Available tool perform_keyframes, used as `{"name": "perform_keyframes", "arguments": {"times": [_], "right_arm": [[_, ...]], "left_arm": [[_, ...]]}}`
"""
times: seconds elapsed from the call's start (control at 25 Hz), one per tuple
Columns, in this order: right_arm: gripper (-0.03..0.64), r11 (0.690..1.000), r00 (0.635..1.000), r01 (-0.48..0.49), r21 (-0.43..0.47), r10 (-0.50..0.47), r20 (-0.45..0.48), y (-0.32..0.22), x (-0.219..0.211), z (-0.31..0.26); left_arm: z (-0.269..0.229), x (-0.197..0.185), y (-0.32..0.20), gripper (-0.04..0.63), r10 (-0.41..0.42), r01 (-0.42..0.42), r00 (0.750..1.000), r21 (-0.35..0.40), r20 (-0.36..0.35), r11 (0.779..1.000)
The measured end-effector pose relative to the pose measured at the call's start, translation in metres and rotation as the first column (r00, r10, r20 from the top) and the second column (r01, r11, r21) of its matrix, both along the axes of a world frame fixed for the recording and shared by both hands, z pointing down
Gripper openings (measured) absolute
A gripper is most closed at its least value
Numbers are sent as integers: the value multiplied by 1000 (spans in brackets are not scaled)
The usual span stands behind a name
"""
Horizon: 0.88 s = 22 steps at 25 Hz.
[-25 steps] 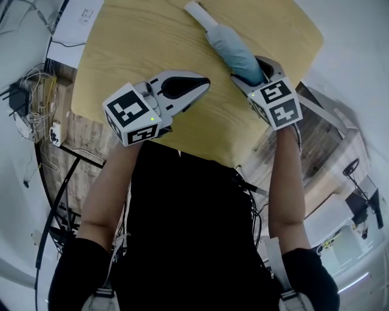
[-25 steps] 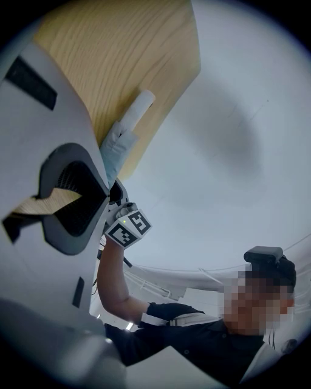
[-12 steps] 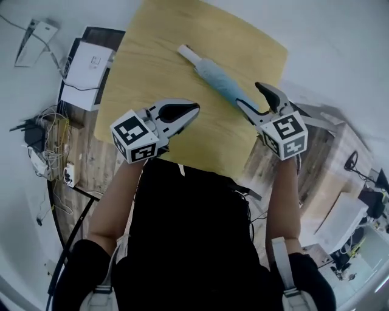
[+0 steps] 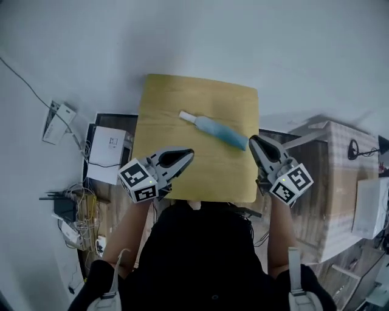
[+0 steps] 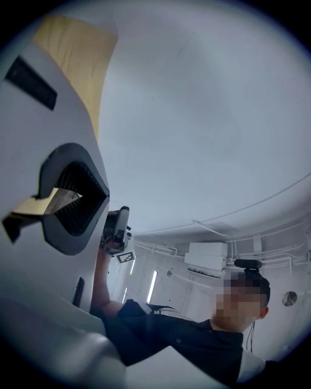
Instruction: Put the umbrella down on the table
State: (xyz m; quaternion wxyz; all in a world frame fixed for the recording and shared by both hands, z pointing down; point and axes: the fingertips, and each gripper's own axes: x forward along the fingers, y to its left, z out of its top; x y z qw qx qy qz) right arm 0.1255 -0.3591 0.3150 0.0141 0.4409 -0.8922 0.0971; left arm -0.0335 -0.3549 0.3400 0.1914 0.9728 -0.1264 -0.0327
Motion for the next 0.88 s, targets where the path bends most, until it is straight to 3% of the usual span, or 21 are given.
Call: {"name": "perform_keyframes", "arguments": {"times": [0.16,0.36,0.64,0.88], "right_arm": [[25,995,996,19,96,-27,86,57,-22,-31],[25,993,996,-1,120,-10,88,102,-37,-28],[25,989,992,-39,143,21,124,141,-15,-36],[25,987,989,13,161,-36,144,191,-4,-34]], "left_arm": [[-30,-30,20,12,14,-13,999,63,-30,998],[-40,-46,45,12,32,-27,998,95,-47,995],[-51,-37,84,12,61,-55,996,104,-59,993],[-64,-18,137,12,51,-47,998,148,-22,988]]}}
